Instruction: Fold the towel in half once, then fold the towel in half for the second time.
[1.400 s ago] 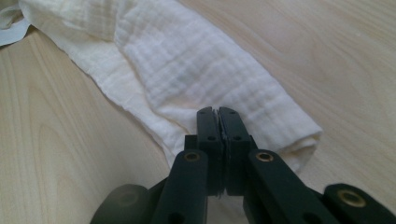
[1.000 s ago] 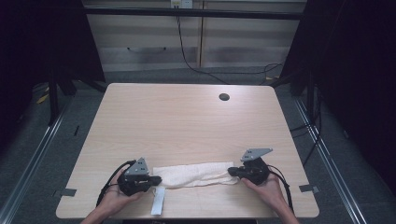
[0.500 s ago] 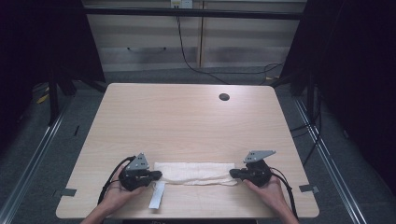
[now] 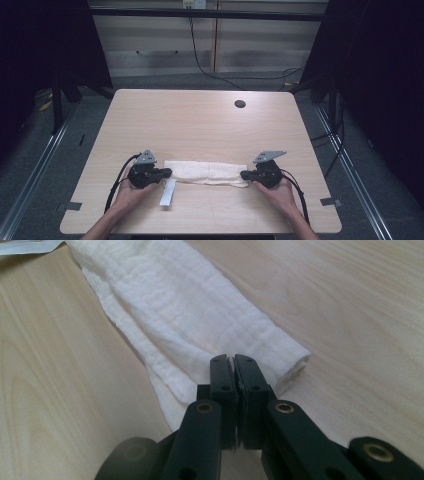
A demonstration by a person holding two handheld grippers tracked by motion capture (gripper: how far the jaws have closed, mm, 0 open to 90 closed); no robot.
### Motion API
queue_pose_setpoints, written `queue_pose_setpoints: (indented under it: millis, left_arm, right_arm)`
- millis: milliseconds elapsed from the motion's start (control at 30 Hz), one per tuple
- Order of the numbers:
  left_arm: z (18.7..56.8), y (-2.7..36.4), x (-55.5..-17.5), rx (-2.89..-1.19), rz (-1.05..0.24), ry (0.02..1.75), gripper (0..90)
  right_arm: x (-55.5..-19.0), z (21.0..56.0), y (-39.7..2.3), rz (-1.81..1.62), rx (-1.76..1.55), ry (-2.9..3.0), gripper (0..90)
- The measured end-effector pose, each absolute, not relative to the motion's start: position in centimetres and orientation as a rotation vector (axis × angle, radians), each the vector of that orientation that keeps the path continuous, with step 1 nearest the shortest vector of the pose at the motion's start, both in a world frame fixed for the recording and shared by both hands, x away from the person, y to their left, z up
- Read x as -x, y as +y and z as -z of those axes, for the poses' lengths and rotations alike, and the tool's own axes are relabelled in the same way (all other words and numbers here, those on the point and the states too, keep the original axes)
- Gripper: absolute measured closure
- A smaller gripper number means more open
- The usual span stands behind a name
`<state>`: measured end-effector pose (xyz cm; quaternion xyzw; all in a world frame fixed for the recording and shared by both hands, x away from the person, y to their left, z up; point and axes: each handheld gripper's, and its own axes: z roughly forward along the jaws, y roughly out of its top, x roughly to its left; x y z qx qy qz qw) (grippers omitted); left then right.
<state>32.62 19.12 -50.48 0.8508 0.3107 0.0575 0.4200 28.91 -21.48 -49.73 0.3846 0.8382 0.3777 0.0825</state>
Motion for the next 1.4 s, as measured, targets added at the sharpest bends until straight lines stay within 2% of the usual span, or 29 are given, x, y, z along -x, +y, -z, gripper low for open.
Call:
queue_pose_setpoints:
  millis: [200, 367, 533, 700, 1067, 1400]
  left_arm:
    - [50.1, 19.2, -32.7, -2.127, -0.147, 0.795, 84.8]
    - [49.7, 19.4, -32.5, -2.091, -0.118, 0.777, 81.0]
    - [48.9, 19.8, -32.2, -2.048, -0.098, 0.777, 65.0]
    - [47.6, 20.9, -32.4, -1.999, -0.123, 0.792, 54.1]
    - [46.3, 22.7, -31.5, -2.0, -0.194, 0.862, 39.8]
    - [46.0, 25.7, -29.5, -2.012, -0.236, 0.918, 28.8]
  right_arm:
    - [-29.5, 49.9, -21.8, -1.162, -1.171, 2.485, 87.0]
    - [-29.4, 49.8, -21.9, -1.199, -1.183, 2.48, 82.2]
    - [-29.3, 49.8, -21.9, -1.205, -1.171, 2.484, 79.1]
    - [-29.2, 49.3, -22.2, -1.293, -1.157, 2.453, 71.8]
    - [-27.4, 46.4, -24.2, -1.446, -1.193, 2.258, 51.4]
    - [-24.8, 45.5, -26.6, -1.415, -1.27, 2.161, 41.1]
